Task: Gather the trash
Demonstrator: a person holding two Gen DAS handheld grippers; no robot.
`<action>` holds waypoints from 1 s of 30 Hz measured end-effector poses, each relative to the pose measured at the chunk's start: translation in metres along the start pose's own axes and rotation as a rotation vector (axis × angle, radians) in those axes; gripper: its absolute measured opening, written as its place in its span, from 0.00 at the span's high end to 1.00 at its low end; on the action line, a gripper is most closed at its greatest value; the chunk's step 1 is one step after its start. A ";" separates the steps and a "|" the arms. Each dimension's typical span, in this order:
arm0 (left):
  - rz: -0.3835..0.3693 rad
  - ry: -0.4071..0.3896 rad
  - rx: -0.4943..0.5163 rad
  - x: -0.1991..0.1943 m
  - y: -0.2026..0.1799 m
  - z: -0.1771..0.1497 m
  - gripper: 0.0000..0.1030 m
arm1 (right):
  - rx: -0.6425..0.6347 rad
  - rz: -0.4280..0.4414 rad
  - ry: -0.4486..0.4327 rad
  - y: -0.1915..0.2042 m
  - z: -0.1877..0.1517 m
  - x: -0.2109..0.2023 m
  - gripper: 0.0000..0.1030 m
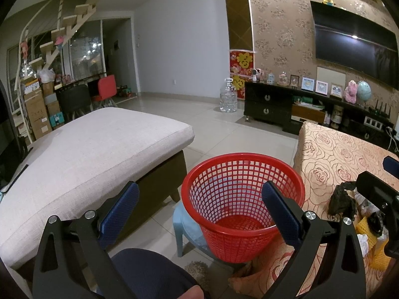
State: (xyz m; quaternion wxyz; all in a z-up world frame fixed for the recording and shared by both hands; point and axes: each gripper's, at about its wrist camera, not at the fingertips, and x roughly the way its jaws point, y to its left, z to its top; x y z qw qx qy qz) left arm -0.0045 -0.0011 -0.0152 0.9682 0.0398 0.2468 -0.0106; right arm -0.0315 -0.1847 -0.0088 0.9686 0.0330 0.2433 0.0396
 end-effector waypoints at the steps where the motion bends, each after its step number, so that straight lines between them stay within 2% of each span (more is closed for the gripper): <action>1: 0.000 0.001 0.000 0.000 0.000 0.000 0.08 | 0.000 0.000 0.000 0.000 0.000 0.000 0.06; 30: 0.000 0.002 0.003 0.000 -0.002 -0.002 0.08 | 0.000 0.000 0.002 -0.001 0.001 0.000 0.06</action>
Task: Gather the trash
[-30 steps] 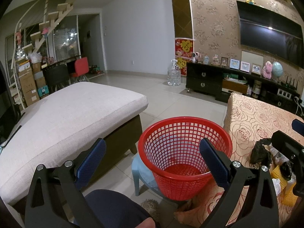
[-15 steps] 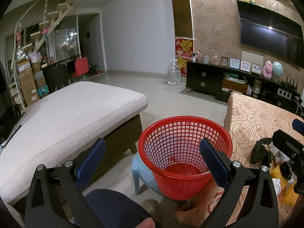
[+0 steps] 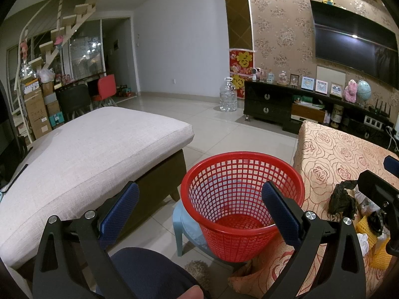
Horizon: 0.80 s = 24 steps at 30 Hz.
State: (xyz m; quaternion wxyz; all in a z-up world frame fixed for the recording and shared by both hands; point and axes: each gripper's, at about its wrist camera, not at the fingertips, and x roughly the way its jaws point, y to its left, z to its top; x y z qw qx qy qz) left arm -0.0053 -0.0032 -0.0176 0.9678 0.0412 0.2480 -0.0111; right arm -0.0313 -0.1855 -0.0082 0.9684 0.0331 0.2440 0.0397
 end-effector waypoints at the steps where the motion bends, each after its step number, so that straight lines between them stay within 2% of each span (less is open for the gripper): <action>1: 0.001 0.000 -0.001 0.000 0.000 0.001 0.08 | 0.000 0.000 0.000 0.000 0.000 0.000 0.06; 16: -0.010 0.009 0.009 0.001 -0.010 -0.005 0.08 | 0.000 -0.004 0.001 -0.002 -0.001 -0.001 0.06; 24: -0.038 0.019 0.028 0.002 -0.014 -0.002 0.08 | 0.022 -0.052 -0.001 -0.025 -0.001 -0.012 0.06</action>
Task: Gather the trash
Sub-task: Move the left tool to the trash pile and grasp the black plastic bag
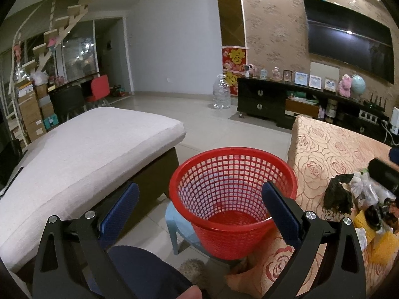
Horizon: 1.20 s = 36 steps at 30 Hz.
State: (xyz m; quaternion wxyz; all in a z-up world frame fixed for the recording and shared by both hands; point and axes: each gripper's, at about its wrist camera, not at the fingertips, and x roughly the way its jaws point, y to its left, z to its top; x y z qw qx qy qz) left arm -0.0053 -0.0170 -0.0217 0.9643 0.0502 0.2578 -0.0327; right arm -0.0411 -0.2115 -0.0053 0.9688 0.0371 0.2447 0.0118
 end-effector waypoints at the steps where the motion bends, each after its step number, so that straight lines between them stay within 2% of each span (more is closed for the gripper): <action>1: -0.007 0.002 0.002 0.000 -0.002 0.000 0.08 | 0.009 -0.014 -0.003 -0.004 0.000 -0.003 0.06; 8: -0.075 0.016 0.043 0.006 -0.024 -0.002 0.08 | 0.153 -0.138 -0.018 -0.072 -0.001 -0.027 0.06; 15: -0.189 0.035 0.115 0.013 -0.064 0.000 0.08 | 0.250 -0.233 -0.012 -0.120 -0.015 -0.043 0.06; 29: -0.422 0.090 0.324 0.054 -0.179 0.015 0.08 | 0.376 -0.337 0.033 -0.179 -0.042 -0.048 0.06; 33: -0.485 0.150 0.353 0.081 -0.212 0.014 0.08 | 0.413 -0.353 0.060 -0.192 -0.050 -0.044 0.06; 36: -0.498 0.180 0.364 0.098 -0.228 0.010 0.08 | 0.424 -0.364 0.080 -0.199 -0.057 -0.042 0.06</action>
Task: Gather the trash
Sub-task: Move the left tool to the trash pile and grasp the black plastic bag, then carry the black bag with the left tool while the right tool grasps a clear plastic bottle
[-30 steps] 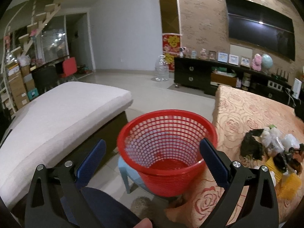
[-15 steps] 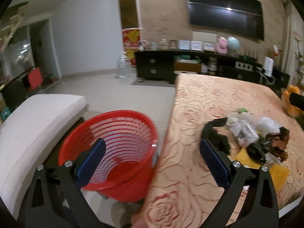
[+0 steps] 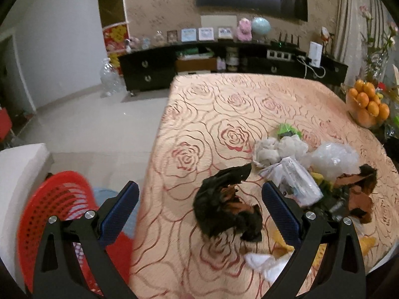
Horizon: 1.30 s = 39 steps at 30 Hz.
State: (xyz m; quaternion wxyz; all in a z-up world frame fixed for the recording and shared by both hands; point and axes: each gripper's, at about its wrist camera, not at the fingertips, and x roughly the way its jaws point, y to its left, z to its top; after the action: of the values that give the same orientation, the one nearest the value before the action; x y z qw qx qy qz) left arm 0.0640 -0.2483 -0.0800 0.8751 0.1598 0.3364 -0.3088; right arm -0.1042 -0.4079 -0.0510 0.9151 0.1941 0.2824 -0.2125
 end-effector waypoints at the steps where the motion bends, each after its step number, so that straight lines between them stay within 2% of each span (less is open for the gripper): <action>1: -0.006 0.010 -0.001 0.009 -0.001 0.000 0.08 | 0.002 -0.006 0.005 -0.002 -0.001 0.002 0.06; 6: -0.061 0.094 -0.062 0.044 0.003 -0.005 0.08 | 0.016 -0.032 0.024 -0.013 -0.007 0.009 0.06; 11: -0.059 0.144 -0.112 0.065 0.010 -0.011 0.08 | 0.033 -0.049 0.038 -0.022 -0.010 0.016 0.06; 18: -0.059 0.128 -0.160 0.062 0.016 -0.013 0.09 | 0.027 -0.032 0.051 -0.017 -0.013 0.024 0.06; 23: -0.100 0.104 -0.154 0.051 0.013 -0.010 0.43 | -0.033 -0.020 0.037 0.002 -0.012 0.023 0.06; 24: -0.111 0.105 -0.158 0.050 0.013 -0.010 0.46 | -0.049 -0.022 0.032 0.006 -0.012 0.023 0.06; 32: -0.149 0.082 -0.215 0.036 0.026 -0.007 0.49 | -0.113 0.000 0.046 0.029 -0.012 0.034 0.06; 39: -0.136 -0.015 -0.234 -0.006 0.044 0.002 0.49 | -0.169 0.033 0.061 0.054 -0.014 0.044 0.08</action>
State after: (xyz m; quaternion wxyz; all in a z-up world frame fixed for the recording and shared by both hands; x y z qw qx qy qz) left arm 0.0899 -0.2133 -0.0709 0.8674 0.0310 0.3735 -0.3274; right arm -0.0504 -0.3685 -0.0750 0.9226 0.1274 0.3237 -0.1669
